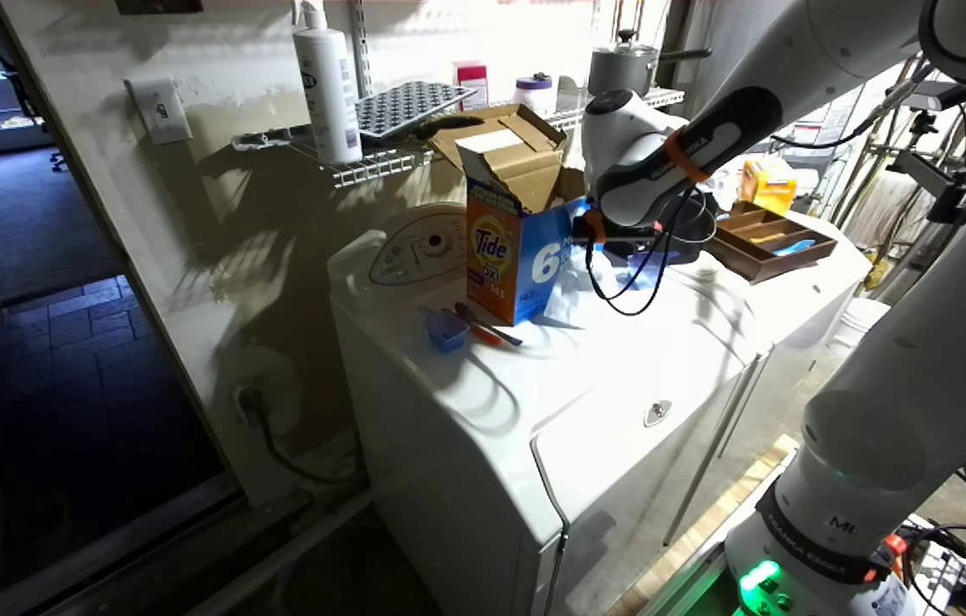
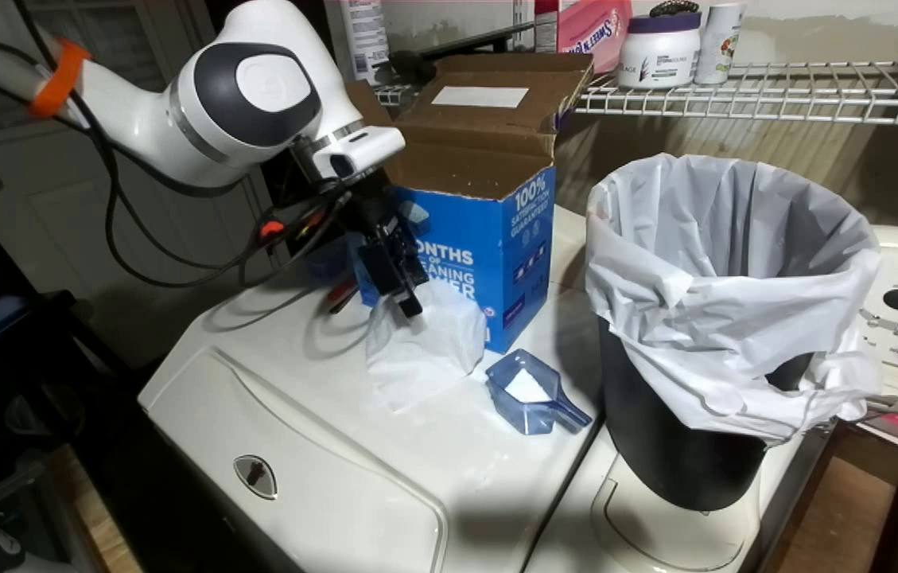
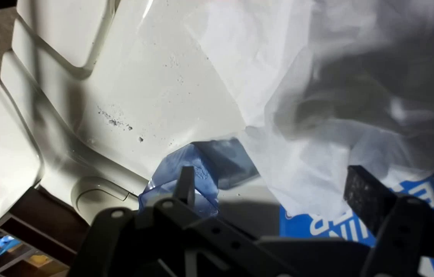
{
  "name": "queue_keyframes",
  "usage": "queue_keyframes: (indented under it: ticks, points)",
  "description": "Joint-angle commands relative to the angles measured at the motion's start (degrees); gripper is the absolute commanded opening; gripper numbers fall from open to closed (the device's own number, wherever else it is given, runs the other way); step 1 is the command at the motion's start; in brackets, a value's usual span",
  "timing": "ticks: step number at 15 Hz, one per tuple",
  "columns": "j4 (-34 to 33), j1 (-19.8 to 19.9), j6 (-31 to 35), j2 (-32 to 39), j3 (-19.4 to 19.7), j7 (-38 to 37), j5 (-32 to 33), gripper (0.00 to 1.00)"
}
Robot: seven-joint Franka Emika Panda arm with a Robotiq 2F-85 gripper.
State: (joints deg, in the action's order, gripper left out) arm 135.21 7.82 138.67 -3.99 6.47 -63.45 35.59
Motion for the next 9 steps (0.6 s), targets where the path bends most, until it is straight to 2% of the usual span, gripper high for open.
queue_keyframes:
  ticks: [1,4,9]
  points:
    - [2.43,0.03,0.57,-0.09,-0.11,2.25,-5.18,1.0]
    - [3.41,-0.24,0.69,1.97,-0.33,4.88,-9.78,1.0]
    - [3.95,-0.9,4.31,5.63,-0.51,3.21,-10.43,1.0]
